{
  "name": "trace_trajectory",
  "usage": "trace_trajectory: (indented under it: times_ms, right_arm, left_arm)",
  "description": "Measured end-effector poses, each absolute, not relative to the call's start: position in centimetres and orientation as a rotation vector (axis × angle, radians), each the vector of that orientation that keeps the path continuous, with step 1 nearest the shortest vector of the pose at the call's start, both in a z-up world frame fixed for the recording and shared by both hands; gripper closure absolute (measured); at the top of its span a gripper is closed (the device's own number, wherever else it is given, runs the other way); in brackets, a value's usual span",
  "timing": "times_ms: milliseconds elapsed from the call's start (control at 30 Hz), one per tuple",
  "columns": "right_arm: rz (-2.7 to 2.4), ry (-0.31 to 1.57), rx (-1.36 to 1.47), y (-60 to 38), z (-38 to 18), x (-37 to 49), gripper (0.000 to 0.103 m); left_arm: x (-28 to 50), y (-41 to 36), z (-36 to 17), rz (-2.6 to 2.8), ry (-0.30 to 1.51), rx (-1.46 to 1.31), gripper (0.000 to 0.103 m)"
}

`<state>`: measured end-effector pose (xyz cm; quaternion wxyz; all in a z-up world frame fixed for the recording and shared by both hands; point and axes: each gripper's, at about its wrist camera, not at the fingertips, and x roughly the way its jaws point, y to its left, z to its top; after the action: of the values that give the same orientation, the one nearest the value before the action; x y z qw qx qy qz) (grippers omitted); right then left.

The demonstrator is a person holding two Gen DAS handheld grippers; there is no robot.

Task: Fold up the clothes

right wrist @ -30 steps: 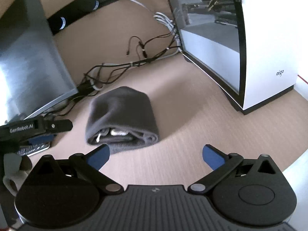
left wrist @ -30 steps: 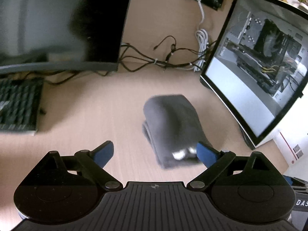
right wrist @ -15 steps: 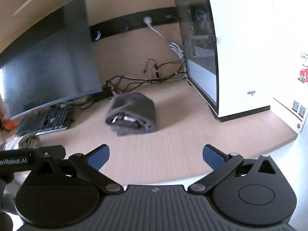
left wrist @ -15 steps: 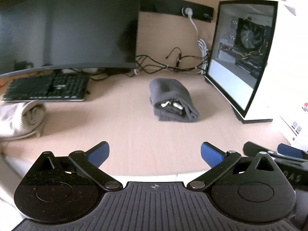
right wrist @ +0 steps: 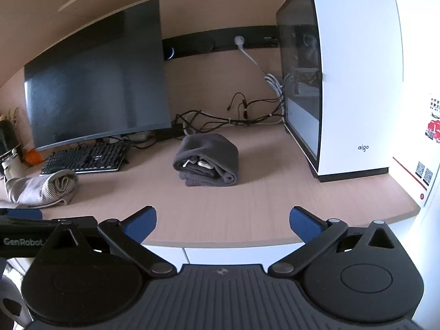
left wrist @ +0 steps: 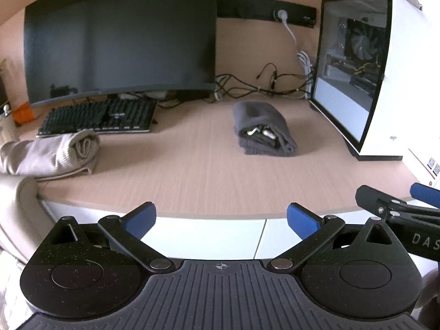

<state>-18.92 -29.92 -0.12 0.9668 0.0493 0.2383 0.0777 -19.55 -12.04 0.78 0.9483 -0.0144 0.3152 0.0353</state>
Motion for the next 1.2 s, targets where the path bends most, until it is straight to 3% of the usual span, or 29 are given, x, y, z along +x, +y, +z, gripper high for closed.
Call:
trace_trajectory:
  times_ms: [1200]
  right_arm:
    - [0.161,0.564,0.084,-30.9,-1.1,-18.3,0.0]
  left_arm:
    - [-19.4,-13.0,0.2,0.08,0.688,-0.016,0.0]
